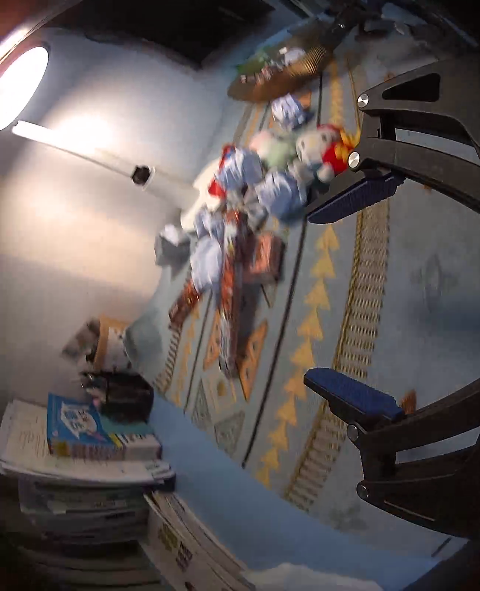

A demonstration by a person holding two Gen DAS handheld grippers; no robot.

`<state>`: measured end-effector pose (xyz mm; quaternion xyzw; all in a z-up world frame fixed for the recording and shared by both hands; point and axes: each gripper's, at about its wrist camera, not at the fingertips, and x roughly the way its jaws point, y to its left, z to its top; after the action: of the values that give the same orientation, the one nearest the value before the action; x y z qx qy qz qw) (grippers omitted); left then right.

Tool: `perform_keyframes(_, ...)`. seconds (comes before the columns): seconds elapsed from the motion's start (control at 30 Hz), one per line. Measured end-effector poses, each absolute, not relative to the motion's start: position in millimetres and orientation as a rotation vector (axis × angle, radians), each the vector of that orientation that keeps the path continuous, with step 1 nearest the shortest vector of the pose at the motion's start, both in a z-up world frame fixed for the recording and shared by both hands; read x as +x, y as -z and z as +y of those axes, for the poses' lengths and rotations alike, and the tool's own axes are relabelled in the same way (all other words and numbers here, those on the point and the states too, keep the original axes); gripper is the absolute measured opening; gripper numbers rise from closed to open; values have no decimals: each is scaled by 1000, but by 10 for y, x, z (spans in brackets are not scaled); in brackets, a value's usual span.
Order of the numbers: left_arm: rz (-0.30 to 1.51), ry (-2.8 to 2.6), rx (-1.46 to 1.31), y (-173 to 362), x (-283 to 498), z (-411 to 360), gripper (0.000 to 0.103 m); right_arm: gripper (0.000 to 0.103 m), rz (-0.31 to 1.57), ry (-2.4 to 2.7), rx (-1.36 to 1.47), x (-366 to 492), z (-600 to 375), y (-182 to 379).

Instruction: Organize objects

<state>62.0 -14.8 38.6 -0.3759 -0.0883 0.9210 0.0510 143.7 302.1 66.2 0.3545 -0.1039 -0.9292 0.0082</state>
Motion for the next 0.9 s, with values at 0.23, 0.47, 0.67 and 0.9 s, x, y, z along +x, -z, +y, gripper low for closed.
perform_keyframes(0.23,-272,-2768,-1231,-60,494,-322,79,96,-181,2902,1271,1221,2752,-93)
perform_keyframes(0.47,-215,-2773,-1298,-11,454,-260,81,96,-218,2852,1419,1054,2801,78)
perform_keyframes(0.67,-220,-2764,-1295,-13,464,-261,83,96,-224,2864,1383,1102,2820,31)
perform_keyframes(0.9,-211,-2747,-1292,-19,470,-271,83,96,-200,2849,1397,1087,2782,43)
